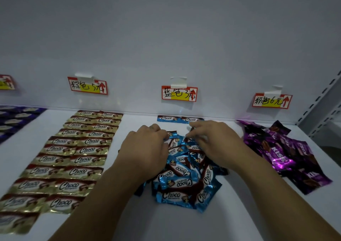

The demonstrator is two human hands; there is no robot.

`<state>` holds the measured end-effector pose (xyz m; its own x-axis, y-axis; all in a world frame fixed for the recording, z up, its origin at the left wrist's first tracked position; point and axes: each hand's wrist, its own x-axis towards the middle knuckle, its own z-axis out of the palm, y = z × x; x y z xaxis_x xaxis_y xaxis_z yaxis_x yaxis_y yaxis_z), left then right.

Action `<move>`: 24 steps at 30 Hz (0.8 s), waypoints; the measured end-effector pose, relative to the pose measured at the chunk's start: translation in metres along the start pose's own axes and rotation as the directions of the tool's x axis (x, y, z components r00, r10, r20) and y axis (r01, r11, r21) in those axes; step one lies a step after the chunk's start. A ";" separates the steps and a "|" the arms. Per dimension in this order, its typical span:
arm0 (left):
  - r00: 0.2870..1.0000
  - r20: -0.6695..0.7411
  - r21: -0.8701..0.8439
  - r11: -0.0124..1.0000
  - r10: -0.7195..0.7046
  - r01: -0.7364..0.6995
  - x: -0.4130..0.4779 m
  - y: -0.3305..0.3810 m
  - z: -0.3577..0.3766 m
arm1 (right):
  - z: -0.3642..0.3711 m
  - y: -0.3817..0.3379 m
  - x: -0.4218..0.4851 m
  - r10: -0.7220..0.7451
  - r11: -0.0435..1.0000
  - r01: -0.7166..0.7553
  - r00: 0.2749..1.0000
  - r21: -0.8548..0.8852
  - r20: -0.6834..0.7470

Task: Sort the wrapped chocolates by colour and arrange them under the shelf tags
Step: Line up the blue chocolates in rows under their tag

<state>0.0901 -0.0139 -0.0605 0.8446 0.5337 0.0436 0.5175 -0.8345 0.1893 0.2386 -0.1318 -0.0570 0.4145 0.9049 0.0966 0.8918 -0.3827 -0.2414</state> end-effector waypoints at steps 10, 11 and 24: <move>0.999 -0.020 -0.003 0.999 0.033 -0.033 0.005 -0.004 0.005 | 0.002 -0.003 0.002 0.021 0.989 -0.015 0.999 -0.145 0.046; 0.999 -0.019 -0.002 0.999 0.036 -0.036 0.005 -0.004 0.005 | 0.000 -0.006 0.001 0.028 0.987 -0.026 1.000 -0.159 0.011; 0.997 -0.045 -0.060 0.996 0.066 -0.068 0.010 -0.008 0.014 | 0.004 -0.019 -0.006 0.037 0.989 -0.021 0.994 -0.150 0.106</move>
<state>0.0962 -0.0034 -0.0750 0.8697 0.4834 0.0998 0.4496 -0.8592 0.2444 0.2184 -0.1293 -0.0568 0.4255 0.9048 -0.0153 0.9001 -0.4249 -0.0962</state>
